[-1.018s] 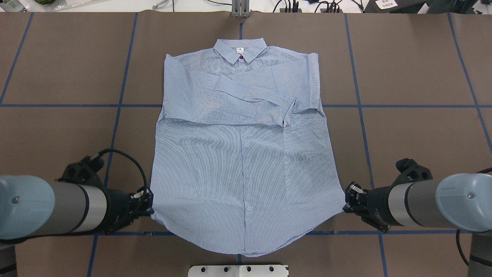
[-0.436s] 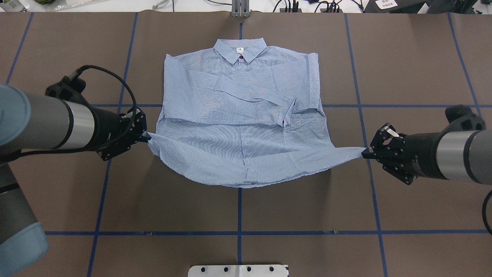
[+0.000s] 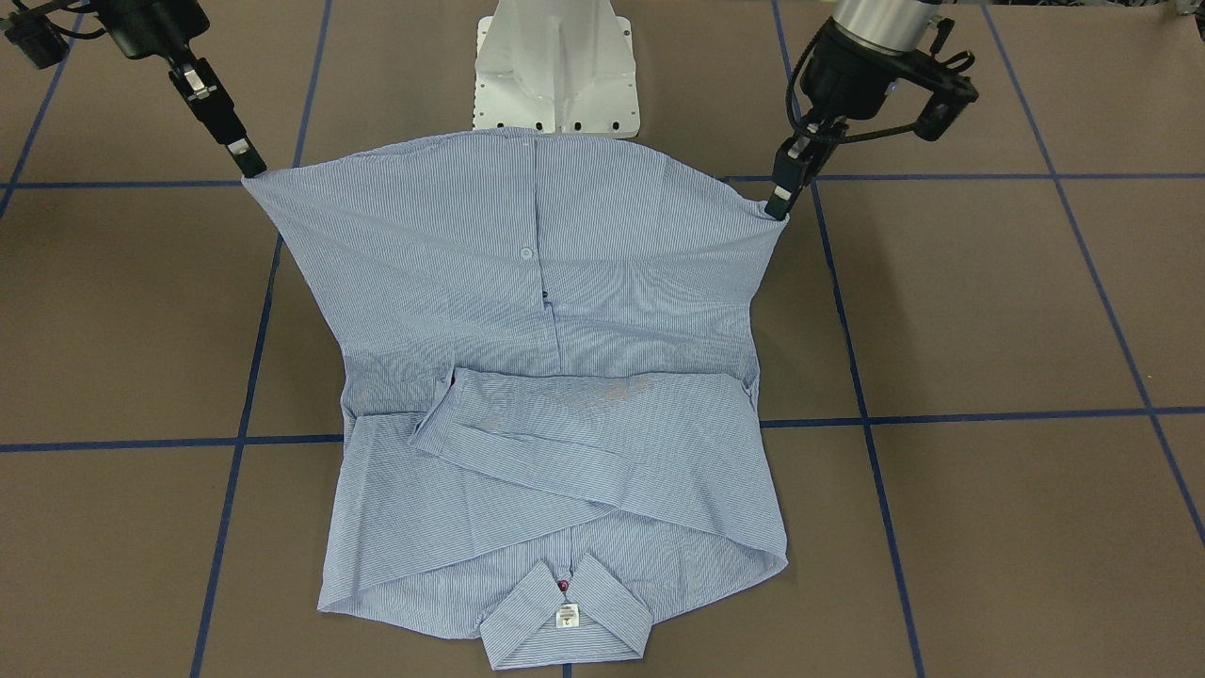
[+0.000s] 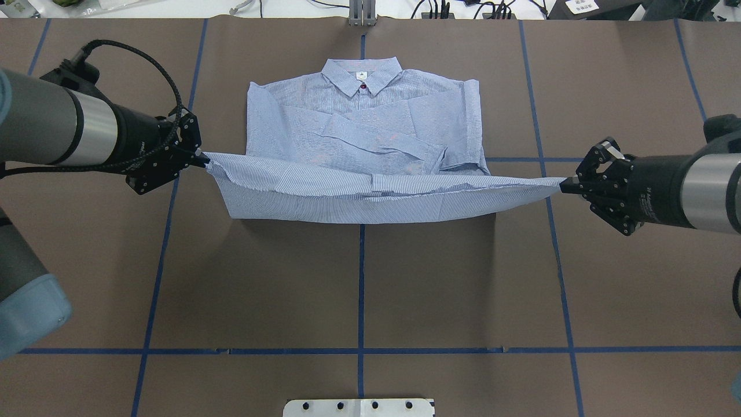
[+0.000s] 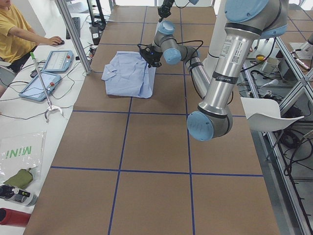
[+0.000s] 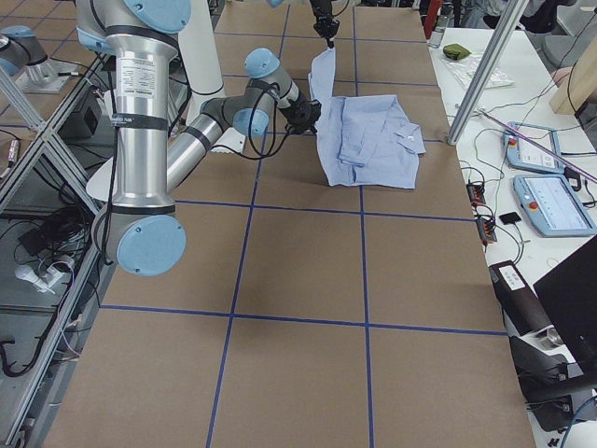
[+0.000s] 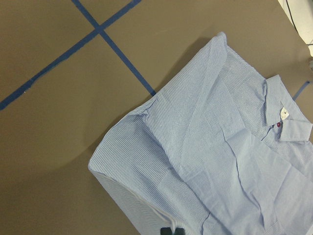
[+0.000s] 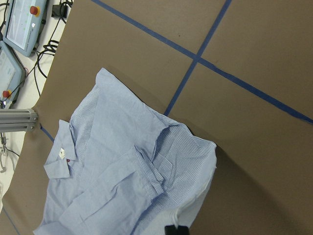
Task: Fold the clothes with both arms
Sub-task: 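Lift the hem with both grippers and carry it toward the collar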
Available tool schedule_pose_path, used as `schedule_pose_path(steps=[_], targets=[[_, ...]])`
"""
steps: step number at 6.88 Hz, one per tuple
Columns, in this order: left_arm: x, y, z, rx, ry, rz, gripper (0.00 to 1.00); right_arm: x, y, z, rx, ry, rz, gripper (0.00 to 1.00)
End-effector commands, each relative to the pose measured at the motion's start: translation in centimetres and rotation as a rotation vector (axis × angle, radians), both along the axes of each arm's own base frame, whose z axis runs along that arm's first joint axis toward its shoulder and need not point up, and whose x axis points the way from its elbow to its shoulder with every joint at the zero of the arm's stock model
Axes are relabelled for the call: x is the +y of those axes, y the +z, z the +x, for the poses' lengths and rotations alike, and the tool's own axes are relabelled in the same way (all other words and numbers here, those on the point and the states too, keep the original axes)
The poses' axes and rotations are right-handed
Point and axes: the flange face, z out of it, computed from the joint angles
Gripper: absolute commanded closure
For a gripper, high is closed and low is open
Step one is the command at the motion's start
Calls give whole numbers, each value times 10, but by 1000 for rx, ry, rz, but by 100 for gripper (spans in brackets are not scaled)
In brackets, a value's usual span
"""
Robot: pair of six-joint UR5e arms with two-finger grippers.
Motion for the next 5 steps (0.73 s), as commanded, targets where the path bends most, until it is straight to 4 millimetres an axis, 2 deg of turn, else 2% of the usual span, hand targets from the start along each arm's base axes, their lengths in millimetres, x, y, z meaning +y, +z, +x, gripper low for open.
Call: schedule_pose_path(steps=[1, 2, 3, 4, 5], targets=[[-27, 7, 0, -18, -34, -19, 100, -56, 0, -29, 9, 55, -5, 100], [-40, 9, 7, -28, -42, -26, 100, -79, -1, -31, 29, 80, -18, 100], [-66, 12, 19, -36, -59, -25, 100, -106, -19, -51, 64, 92, -40, 100], [-97, 20, 31, -55, -61, 0, 100, -136, -27, -73, 109, 97, -73, 100], [-130, 41, 41, -51, -79, 17, 100, -154, -9, -80, 165, 80, -64, 100]])
